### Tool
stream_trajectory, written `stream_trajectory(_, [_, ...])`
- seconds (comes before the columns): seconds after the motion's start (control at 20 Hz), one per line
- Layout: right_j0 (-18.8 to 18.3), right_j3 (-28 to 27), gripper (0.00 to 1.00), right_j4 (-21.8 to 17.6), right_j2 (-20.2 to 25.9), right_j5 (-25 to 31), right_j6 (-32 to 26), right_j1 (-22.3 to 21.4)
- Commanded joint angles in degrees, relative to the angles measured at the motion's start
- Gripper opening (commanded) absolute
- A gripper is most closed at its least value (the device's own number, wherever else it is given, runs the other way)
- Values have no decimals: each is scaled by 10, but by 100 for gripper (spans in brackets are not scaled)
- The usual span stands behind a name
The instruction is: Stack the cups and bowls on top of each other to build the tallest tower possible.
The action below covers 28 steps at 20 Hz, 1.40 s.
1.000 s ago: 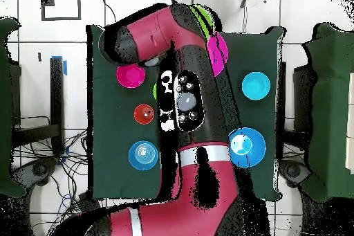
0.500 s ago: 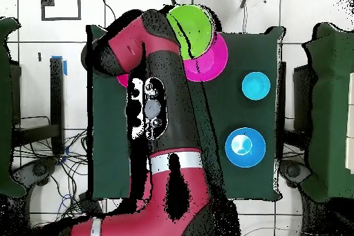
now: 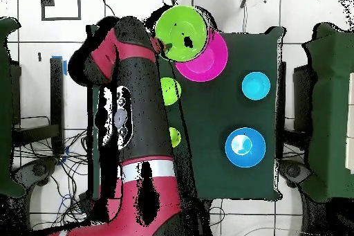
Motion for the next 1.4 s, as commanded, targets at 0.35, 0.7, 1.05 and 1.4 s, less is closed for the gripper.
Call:
stream_trajectory(0.35, [7,11,0,-41,-21,28,-148,26])
stream_trajectory(0.7, [-12,13,0,-26,-22,26,-147,45])
stream_trajectory(1.05, [-29,6,0,-19,-13,4,-150,66])
stream_trajectory(1.4, [-35,-5,0,-15,-6,-1,-138,89])
